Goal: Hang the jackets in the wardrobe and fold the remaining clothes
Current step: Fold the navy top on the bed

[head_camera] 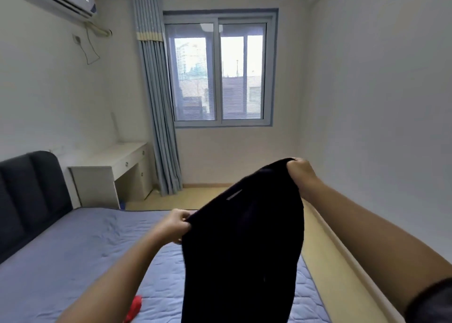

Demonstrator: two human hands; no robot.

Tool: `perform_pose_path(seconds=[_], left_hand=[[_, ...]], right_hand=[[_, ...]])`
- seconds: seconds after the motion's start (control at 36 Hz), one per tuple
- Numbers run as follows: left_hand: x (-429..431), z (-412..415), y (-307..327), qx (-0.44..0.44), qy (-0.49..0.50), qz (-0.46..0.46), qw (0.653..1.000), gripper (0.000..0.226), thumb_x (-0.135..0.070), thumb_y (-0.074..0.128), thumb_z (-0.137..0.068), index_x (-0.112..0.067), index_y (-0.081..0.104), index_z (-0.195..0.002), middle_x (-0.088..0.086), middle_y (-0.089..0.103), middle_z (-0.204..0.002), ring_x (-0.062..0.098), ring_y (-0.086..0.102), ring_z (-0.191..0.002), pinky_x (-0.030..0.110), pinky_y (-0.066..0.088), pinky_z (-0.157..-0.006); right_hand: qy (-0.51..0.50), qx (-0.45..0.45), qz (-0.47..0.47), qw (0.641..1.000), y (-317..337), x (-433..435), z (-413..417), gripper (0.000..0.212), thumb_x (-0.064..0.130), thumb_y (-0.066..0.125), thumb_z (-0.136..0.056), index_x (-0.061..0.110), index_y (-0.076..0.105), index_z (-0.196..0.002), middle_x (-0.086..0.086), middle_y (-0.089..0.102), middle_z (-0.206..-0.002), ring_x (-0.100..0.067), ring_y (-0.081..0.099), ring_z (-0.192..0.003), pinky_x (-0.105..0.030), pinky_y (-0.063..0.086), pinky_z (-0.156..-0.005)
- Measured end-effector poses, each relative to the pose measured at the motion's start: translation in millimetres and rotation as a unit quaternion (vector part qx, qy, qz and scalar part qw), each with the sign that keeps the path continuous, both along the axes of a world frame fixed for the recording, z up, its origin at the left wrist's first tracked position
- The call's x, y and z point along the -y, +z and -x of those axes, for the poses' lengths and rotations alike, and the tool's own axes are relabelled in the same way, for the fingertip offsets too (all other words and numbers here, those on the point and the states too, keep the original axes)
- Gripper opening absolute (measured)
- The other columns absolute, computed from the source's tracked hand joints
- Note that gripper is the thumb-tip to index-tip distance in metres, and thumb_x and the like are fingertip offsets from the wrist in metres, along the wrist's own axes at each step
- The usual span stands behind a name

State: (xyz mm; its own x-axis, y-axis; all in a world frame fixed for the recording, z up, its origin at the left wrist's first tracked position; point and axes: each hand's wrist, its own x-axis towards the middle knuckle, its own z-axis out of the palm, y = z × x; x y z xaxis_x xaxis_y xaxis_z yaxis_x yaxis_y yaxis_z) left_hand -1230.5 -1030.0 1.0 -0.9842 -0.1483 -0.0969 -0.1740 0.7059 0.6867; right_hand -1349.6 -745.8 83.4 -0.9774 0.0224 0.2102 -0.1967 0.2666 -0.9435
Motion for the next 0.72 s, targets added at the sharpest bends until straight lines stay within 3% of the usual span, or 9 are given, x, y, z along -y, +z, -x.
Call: perform_pose_path(seconds=[0.11,0.19,0.31,0.39,0.47,0.56,0.61,0.67,0.72], left_hand=[[28.8,10.2,-5.1,-0.123,0.109,0.014,0.986,0.022,-0.012,0.048,-0.094,-0.019,0.063,-0.079,0.006,0.063,-0.073,0.020,0.053,-0.066,0.028,0.032,-0.057],[35.1,18.4,15.0,-0.157,0.105,-0.033,0.981,0.025,-0.007,0.042,-0.094,-0.013,0.066,-0.096,0.009,0.066,-0.086,0.022,0.057,-0.077,0.029,0.038,-0.065],[26.2,24.7,51.6,-0.215,0.066,0.013,0.974,0.026,-0.008,0.044,-0.090,-0.023,0.063,-0.083,0.004,0.066,-0.086,0.023,0.058,-0.087,0.031,0.042,-0.076],[20.2,32.9,77.1,-0.227,0.033,0.062,0.971,0.022,-0.009,0.046,-0.089,-0.022,0.063,-0.082,0.007,0.067,-0.090,0.025,0.059,-0.090,0.034,0.045,-0.081],[23.8,36.7,96.5,-0.202,0.030,0.146,0.968,0.020,-0.020,0.047,-0.089,-0.016,0.066,-0.096,0.008,0.066,-0.096,0.024,0.058,-0.088,0.031,0.044,-0.076],[26.9,36.1,114.3,-0.188,0.023,0.239,0.952,0.016,-0.025,0.047,-0.087,-0.018,0.061,-0.090,0.003,0.060,-0.085,0.020,0.055,-0.075,0.028,0.040,-0.066],[27.6,32.4,124.3,-0.192,0.005,0.294,0.936,0.007,-0.025,0.050,-0.085,-0.025,0.054,-0.080,-0.001,0.055,-0.077,0.016,0.052,-0.066,0.027,0.036,-0.058],[28.9,25.7,131.2,-0.189,-0.035,0.359,0.913,0.014,-0.023,0.053,-0.084,-0.029,0.047,-0.072,-0.004,0.051,-0.070,0.009,0.047,-0.060,0.025,0.031,-0.051],[33.8,16.5,136.0,-0.177,-0.078,0.401,0.896,0.014,-0.018,0.054,-0.083,-0.027,0.048,-0.074,-0.004,0.050,-0.070,0.012,0.047,-0.059,0.027,0.033,-0.052]], right_hand=[[0.074,0.081,0.061,0.992,-6.2,-3.0,-5.6,0.033,-0.013,0.033,-0.080,0.003,0.060,-0.070,-0.010,0.054,-0.064,-0.016,0.054,-0.046,-0.017,0.039,-0.044],[0.138,0.045,-0.063,0.987,-3.2,1.3,-12.6,0.040,-0.018,0.028,-0.073,0.008,0.059,-0.073,-0.007,0.047,-0.060,-0.014,0.045,-0.045,-0.016,0.030,-0.039],[0.252,0.043,-0.203,0.945,-9.2,4.4,-24.7,0.049,-0.017,0.030,-0.073,0.020,0.055,-0.095,-0.009,0.058,-0.081,-0.013,0.046,-0.054,-0.015,0.034,-0.040],[0.331,-0.040,-0.260,0.906,-20.7,4.0,-33.9,0.074,-0.015,0.034,-0.073,0.039,0.044,-0.122,-0.007,0.066,-0.104,-0.015,0.059,-0.068,-0.020,0.046,-0.053],[0.394,-0.218,-0.384,0.806,-27.0,0.6,-40.2,0.097,-0.013,0.047,-0.077,0.059,0.023,-0.137,0.008,0.059,-0.122,-0.011,0.060,-0.103,-0.027,0.052,-0.085],[0.426,-0.249,-0.527,0.692,-26.9,0.0,-45.7,0.090,-0.003,0.053,-0.085,0.060,0.019,-0.139,0.008,0.052,-0.118,-0.016,0.058,-0.103,-0.035,0.054,-0.081],[0.388,-0.231,-0.616,0.645,-26.3,-0.2,-46.4,0.073,0.004,0.052,-0.087,0.052,0.029,-0.136,0.002,0.052,-0.109,-0.022,0.059,-0.096,-0.039,0.055,-0.074],[0.321,-0.211,-0.671,0.634,-22.8,-2.4,-43.6,0.054,0.004,0.048,-0.085,0.035,0.041,-0.129,-0.003,0.052,-0.106,-0.026,0.059,-0.096,-0.039,0.054,-0.073],[0.276,-0.204,-0.675,0.653,-17.7,-9.3,-36.3,0.043,0.002,0.046,-0.084,0.025,0.050,-0.120,-0.003,0.053,-0.105,-0.026,0.058,-0.097,-0.038,0.053,-0.075]])
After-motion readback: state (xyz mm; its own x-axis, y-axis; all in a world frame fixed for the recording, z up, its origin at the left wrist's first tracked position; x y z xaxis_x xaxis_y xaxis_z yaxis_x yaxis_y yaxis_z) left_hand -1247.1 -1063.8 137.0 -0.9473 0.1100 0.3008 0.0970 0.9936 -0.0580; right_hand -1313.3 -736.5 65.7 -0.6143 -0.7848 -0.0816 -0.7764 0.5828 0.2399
